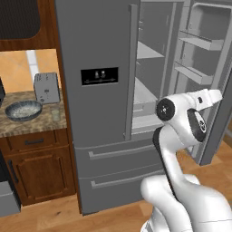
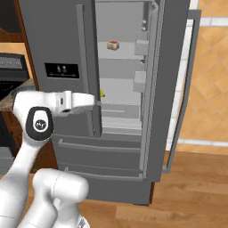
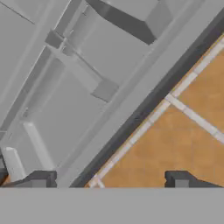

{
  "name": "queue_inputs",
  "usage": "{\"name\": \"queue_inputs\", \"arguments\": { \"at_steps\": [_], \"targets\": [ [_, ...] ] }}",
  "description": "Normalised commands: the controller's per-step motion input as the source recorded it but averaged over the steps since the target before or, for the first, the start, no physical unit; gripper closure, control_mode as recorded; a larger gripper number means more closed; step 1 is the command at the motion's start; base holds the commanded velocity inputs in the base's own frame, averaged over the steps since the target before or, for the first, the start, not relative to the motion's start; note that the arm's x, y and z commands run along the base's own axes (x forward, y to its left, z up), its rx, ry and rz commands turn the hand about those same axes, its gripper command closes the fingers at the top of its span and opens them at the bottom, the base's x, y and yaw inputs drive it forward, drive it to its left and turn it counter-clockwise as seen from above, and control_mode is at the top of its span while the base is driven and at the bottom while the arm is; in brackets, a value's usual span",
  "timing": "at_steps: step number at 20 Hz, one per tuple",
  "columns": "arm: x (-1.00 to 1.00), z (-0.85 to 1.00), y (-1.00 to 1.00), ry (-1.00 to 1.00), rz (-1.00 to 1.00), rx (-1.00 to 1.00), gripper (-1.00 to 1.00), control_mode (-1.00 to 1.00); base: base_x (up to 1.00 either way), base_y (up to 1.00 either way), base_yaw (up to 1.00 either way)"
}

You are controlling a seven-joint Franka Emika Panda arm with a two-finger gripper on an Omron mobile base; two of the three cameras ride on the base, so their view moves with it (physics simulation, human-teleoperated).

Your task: Grab a lemon wedge from the fridge and one ice cube from the ice bowl, and put them in the glass of lemonade.

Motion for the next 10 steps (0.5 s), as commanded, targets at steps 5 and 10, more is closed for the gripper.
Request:
{"name": "queue_inputs", "arguments": {
  "at_steps": [5, 10],
  "targets": [
    [-0.2, 0.0, 0.96, -0.12, 0.22, 0.7, -1.0, -1.0, 0.0, 0.0, 0.0],
    [0.0, 0.0, 0.73, 0.0, 0.35, 0.72, -1.0, -1.0, 0.0, 0.0, 0.0]
  ]
}}
